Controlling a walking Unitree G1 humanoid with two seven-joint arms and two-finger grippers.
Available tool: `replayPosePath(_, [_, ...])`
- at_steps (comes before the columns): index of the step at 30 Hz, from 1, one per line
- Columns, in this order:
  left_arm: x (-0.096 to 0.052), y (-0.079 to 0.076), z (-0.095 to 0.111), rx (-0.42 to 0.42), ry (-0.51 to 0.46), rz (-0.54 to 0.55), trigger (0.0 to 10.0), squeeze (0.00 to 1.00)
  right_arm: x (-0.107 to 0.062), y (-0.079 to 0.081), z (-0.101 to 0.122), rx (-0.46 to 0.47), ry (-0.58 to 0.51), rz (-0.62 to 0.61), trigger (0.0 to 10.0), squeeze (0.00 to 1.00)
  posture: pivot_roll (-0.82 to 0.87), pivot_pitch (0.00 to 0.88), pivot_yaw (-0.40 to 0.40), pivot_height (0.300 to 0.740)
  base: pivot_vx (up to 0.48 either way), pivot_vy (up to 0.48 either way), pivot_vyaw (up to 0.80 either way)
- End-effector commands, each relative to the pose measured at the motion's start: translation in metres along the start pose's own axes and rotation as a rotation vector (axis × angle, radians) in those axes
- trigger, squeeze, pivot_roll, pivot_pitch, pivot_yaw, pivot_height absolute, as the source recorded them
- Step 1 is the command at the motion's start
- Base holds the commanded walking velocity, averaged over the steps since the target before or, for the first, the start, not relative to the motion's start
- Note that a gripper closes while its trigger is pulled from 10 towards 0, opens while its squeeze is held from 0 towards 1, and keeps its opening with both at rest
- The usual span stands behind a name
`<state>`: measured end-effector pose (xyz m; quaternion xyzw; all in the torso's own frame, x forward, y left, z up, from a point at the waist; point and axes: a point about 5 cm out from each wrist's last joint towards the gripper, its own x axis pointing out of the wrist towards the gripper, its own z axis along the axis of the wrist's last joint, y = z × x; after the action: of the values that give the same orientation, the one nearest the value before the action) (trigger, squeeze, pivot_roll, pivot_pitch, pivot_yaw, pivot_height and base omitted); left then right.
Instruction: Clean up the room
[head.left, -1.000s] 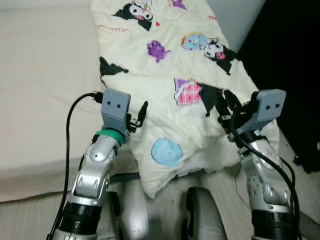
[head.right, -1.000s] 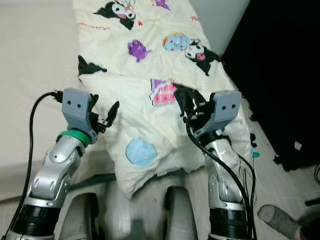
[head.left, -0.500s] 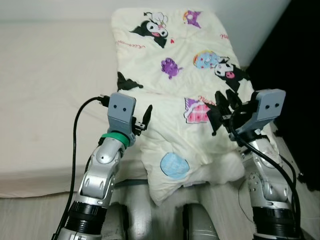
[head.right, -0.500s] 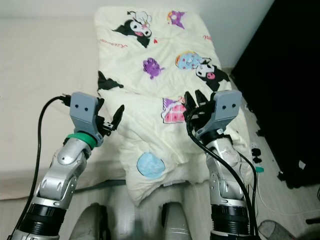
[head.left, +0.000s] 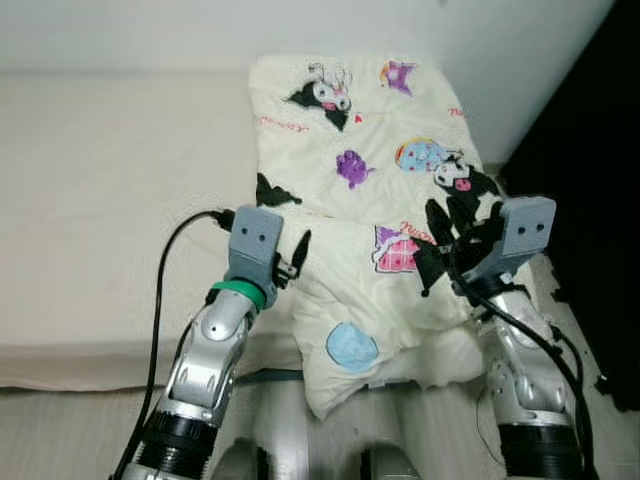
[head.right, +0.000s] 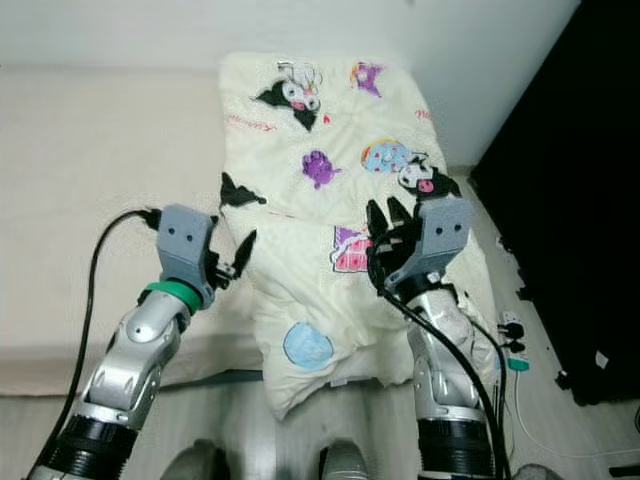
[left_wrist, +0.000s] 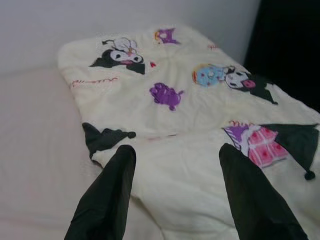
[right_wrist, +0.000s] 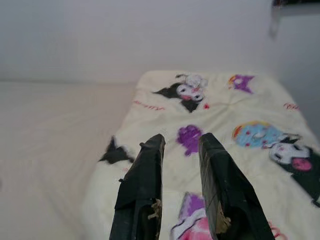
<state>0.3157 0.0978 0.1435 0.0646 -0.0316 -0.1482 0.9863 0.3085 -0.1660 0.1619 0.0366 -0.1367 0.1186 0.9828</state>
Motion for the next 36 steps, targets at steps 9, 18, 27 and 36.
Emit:
replayPosePath(9, [-0.01,0.004,-0.039,0.046,0.048,0.034,10.0,0.0,-0.028,0.011,-0.046,-0.034,0.132,-0.022,10.0,0.0,-0.06,0.059,0.051,0.74,0.0,0.0,0.0])
replayPosePath(18, [-0.013,-0.001,-0.055,0.033,0.08,0.029,10.0,0.0,-0.038,0.02,-0.065,-0.03,0.176,-0.031,10.0,0.0,-0.09,0.054,0.064,0.74,0.0,0.0,0.0])
replayPosePath(27, [-0.008,0.008,-0.067,-0.048,0.121,0.164,10.0,0.0,-0.055,0.036,-0.096,-0.028,0.273,-0.048,10.0,0.0,-0.13,0.019,0.061,0.74,0.0,0.0,0.0])
replayPosePath(36, [-0.012,0.011,-0.074,0.02,0.13,0.123,10.0,0.0,-0.058,0.052,-0.108,0.0,0.306,-0.01,10.0,0.0,-0.13,0.022,0.077,0.74,0.0,0.0,0.0])
